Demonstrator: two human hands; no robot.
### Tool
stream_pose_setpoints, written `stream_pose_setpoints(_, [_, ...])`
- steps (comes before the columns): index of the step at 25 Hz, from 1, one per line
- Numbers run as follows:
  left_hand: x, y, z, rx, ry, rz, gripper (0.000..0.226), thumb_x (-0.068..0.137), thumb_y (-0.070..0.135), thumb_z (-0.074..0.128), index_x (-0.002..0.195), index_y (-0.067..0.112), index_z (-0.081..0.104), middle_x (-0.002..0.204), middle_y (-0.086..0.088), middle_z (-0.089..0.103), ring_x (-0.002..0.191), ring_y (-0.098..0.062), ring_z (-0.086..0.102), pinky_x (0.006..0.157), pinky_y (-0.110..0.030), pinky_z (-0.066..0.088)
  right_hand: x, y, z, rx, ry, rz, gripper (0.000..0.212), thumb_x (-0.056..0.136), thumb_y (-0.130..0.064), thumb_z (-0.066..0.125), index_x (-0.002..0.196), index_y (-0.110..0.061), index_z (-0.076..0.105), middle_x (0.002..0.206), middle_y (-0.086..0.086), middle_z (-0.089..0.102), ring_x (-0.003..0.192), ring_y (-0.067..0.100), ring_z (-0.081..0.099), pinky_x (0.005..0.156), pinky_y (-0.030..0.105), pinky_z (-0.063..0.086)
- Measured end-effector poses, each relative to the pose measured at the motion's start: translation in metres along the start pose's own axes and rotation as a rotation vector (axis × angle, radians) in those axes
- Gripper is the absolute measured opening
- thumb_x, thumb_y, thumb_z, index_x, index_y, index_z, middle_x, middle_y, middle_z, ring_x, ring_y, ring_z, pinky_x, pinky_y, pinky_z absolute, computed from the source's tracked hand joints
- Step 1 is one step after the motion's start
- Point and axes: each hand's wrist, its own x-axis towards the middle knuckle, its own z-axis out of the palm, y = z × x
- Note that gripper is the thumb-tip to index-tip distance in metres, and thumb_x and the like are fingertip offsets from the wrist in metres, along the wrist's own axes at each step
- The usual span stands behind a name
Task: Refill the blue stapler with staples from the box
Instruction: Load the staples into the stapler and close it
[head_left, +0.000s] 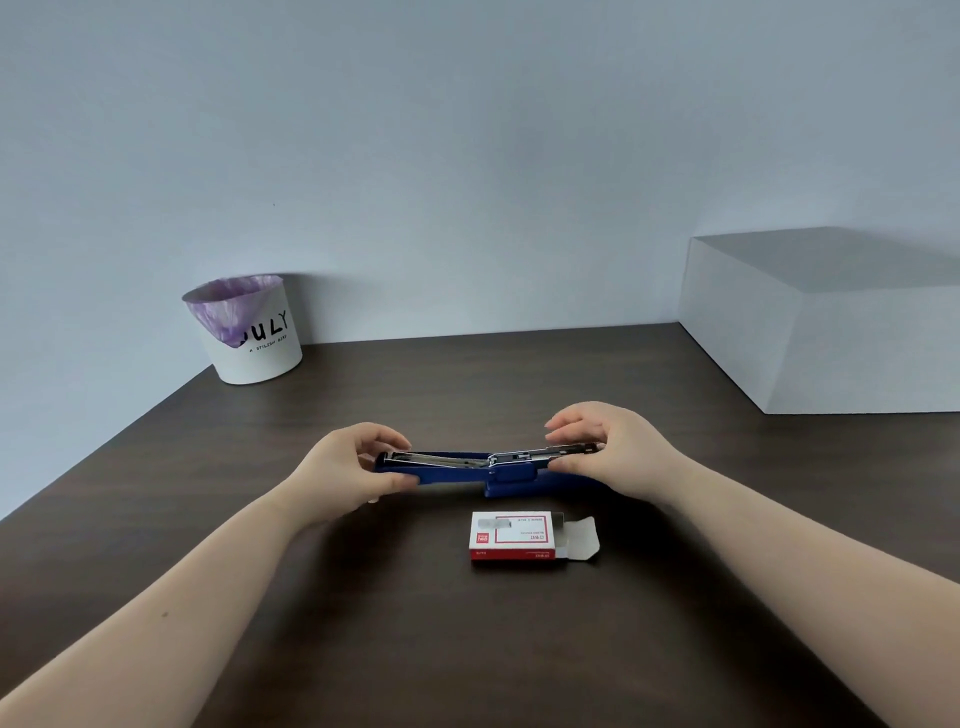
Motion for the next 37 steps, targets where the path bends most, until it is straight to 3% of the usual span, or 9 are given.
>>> stream_pose_setpoints(4, [-0.001, 0.024, -0.003, -0.180, 0.089, 0.063, 0.027, 0.068, 0.014, 0.081, 0.093, 0.018, 0.070, 0.093, -0.005, 0.073, 0.085, -0.015, 0.067, 0.083, -0.028, 0.053, -0.002, 0.004, -0.008, -0.166, -0.039, 0.020, 0.023, 0.076, -0.021, 0.076, 0.099, -0.020, 0.073, 0.099, -0.003, 0.071, 0.094, 0.013, 0.065, 0.085, 0.024, 0.048])
stream_pose_setpoints(8, [0.009, 0.058, 0.002, -0.209, 0.073, 0.136, 0.022, 0.070, 0.016, 0.080, 0.090, 0.017, 0.071, 0.093, -0.005, 0.075, 0.083, -0.013, 0.067, 0.083, -0.029, 0.053, -0.004, 0.004, -0.010, -0.145, -0.044, 0.043, 0.029, 0.078, -0.020, 0.075, 0.106, -0.019, 0.070, 0.105, -0.002, 0.072, 0.097, 0.012, 0.064, 0.085, 0.019, 0.047])
stream_pose_setpoints(11, [0.012, 0.069, 0.008, -0.170, 0.055, 0.160, 0.020, 0.071, 0.015, 0.079, 0.089, 0.018, 0.071, 0.092, -0.005, 0.075, 0.079, -0.010, 0.066, 0.082, -0.030, 0.052, -0.007, 0.002, -0.007, -0.169, -0.068, -0.088, 0.037, 0.079, -0.021, 0.074, 0.115, -0.026, 0.064, 0.116, -0.007, 0.066, 0.106, 0.008, 0.059, 0.085, 0.013, 0.042])
stream_pose_setpoints(15, [0.014, 0.067, 0.007, -0.140, 0.060, 0.169, 0.019, 0.073, 0.016, 0.078, 0.090, 0.017, 0.070, 0.092, -0.007, 0.074, 0.079, -0.011, 0.065, 0.085, -0.035, 0.052, 0.003, -0.012, 0.002, -0.363, -0.199, -0.294, 0.031, 0.083, -0.028, 0.069, 0.113, -0.027, 0.066, 0.125, -0.008, 0.059, 0.116, 0.008, 0.052, 0.098, 0.027, 0.044])
stream_pose_setpoints(19, [0.015, 0.069, 0.006, -0.105, 0.045, 0.177, 0.018, 0.073, 0.017, 0.078, 0.089, 0.019, 0.071, 0.091, -0.005, 0.075, 0.084, -0.016, 0.067, 0.087, -0.037, 0.053, 0.007, -0.008, 0.002, -0.470, -0.211, -0.330, 0.025, 0.083, -0.035, 0.067, 0.104, -0.022, 0.067, 0.109, -0.004, 0.066, 0.099, 0.014, 0.060, 0.087, 0.035, 0.052])
stream_pose_setpoints(22, [0.016, 0.071, 0.004, -0.091, 0.029, 0.180, 0.017, 0.073, 0.018, 0.077, 0.088, 0.021, 0.072, 0.090, -0.003, 0.075, 0.085, -0.017, 0.067, 0.087, -0.038, 0.053, 0.001, 0.005, -0.011, -0.493, -0.139, -0.297, 0.022, 0.081, -0.035, 0.068, 0.097, -0.020, 0.066, 0.097, -0.007, 0.067, 0.081, 0.008, 0.058, 0.077, 0.027, 0.051])
stream_pose_setpoints(25, [0.017, 0.077, 0.007, -0.048, 0.027, 0.200, 0.020, 0.072, 0.019, 0.078, 0.092, 0.021, 0.072, 0.091, 0.000, 0.075, 0.087, -0.015, 0.068, 0.085, -0.033, 0.053, -0.006, 0.011, -0.018, -0.385, -0.105, -0.233, 0.027, 0.081, -0.028, 0.071, 0.106, -0.022, 0.064, 0.092, -0.014, 0.065, 0.071, -0.001, 0.055, 0.071, 0.014, 0.043])
stream_pose_setpoints(31, [0.027, 0.119, 0.036, 0.141, -0.039, 0.283, 0.029, 0.068, 0.029, 0.079, 0.095, 0.023, 0.070, 0.087, 0.007, 0.071, 0.084, -0.014, 0.065, 0.078, -0.027, 0.052, -0.002, 0.012, -0.019, -0.189, -0.120, -0.068, 0.051, 0.079, -0.020, 0.074, 0.127, -0.022, 0.056, 0.119, 0.003, 0.068, 0.108, 0.015, 0.063, 0.098, 0.027, 0.049])
stream_pose_setpoints(37, [0.034, 0.134, 0.079, 0.344, -0.131, 0.394, 0.032, 0.072, 0.033, 0.076, 0.100, 0.019, 0.070, 0.066, 0.019, 0.052, 0.061, -0.001, 0.049, 0.057, -0.008, 0.034, -0.002, 0.013, -0.019, -0.210, -0.083, -0.045, 0.044, 0.078, -0.023, 0.074, 0.119, -0.015, 0.062, 0.112, 0.005, 0.071, 0.100, 0.018, 0.064, 0.094, 0.030, 0.050])
